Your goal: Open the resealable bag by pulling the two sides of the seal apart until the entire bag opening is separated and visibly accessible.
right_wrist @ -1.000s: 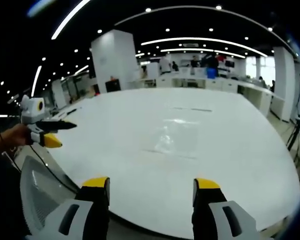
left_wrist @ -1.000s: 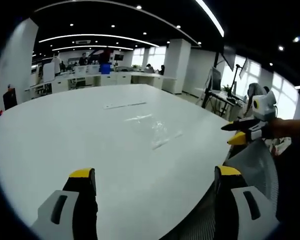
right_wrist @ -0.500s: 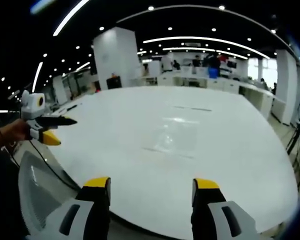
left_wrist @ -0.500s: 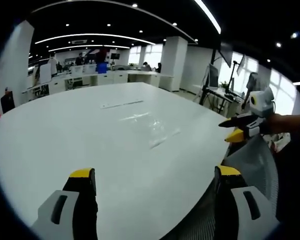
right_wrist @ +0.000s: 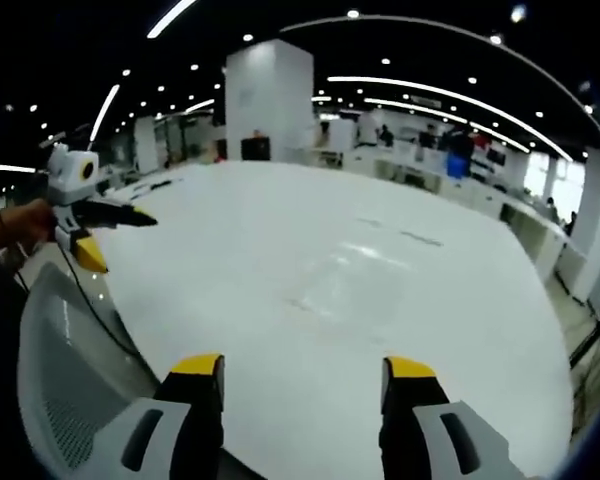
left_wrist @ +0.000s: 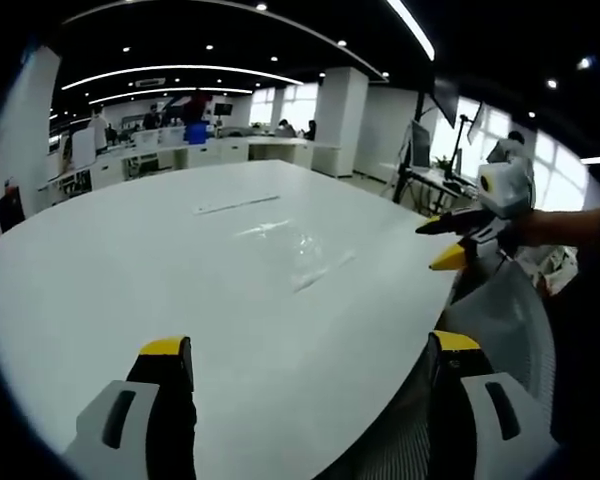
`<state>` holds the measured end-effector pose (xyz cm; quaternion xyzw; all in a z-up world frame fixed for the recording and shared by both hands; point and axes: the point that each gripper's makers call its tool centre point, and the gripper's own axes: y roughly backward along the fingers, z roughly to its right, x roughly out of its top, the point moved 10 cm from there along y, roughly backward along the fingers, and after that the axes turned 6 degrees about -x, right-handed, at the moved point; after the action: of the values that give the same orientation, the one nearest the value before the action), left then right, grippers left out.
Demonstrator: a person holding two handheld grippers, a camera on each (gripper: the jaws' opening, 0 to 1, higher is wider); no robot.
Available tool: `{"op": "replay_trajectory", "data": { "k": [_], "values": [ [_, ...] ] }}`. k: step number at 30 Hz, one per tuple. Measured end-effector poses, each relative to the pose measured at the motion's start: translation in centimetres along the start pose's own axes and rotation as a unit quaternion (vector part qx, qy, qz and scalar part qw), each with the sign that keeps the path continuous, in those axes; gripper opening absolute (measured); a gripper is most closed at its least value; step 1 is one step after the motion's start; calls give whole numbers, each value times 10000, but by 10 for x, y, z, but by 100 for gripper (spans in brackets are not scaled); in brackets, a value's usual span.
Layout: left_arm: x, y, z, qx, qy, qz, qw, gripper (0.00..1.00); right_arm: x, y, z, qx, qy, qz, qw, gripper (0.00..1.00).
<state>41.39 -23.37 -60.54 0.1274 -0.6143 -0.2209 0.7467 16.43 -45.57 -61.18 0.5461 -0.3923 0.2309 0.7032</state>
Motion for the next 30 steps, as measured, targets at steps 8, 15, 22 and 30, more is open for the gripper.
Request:
{"op": "replay_trajectory", "data": {
  "k": [8,15,22,30],
  "values": [
    [-6,-2,-2,91,124,-31,9999,95,9,-25,0,67,603,-4,9982,59],
    [-6,-1,-2,94,124,-42,9999,94,16,-42,0,130,674,100,9976,55],
    [-5,-2,-2,61,92,-38,9999,94,27,-64,3,65,1192,124,9928,51],
    [-7,-5,1,13,-47,-167,9998,94,38,-85,1,-42,1672,204,9857,42]
  ]
}}
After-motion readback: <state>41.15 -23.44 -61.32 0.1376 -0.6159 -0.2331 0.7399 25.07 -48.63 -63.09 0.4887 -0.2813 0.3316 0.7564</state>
